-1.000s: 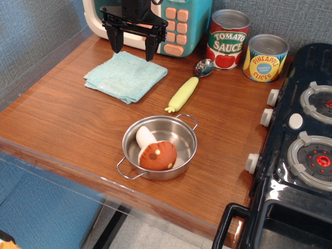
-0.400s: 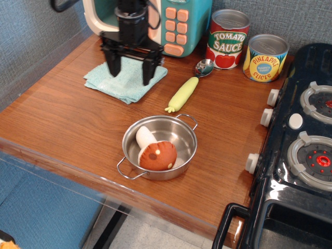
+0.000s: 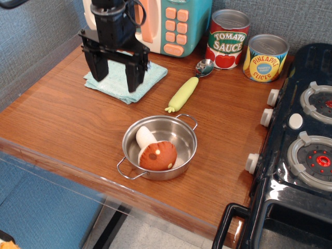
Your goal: Move the mushroom shape to the lower left corner of table.
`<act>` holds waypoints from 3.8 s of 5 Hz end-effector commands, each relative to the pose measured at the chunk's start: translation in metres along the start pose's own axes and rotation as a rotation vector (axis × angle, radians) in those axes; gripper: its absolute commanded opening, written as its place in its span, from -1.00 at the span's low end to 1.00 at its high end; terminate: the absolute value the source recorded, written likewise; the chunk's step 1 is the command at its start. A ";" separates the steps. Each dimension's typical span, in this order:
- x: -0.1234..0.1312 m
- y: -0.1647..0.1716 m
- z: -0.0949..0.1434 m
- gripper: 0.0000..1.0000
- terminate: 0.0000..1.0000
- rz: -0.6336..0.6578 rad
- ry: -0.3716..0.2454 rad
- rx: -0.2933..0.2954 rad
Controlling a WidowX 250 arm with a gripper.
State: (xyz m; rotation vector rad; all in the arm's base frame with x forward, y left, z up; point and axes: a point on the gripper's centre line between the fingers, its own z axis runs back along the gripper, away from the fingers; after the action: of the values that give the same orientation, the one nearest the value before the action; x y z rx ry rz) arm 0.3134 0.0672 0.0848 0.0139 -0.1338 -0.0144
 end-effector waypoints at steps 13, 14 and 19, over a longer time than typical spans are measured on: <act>-0.034 0.041 0.003 -1.00 -1.00 -0.013 0.031 0.068; -0.048 0.061 -0.005 -1.00 -1.00 0.003 0.046 0.100; -0.063 0.074 0.023 1.00 -1.00 0.037 0.009 0.096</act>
State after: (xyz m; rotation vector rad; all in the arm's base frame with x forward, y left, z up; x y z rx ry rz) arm 0.2503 0.1337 0.0815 0.0781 -0.0733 0.0277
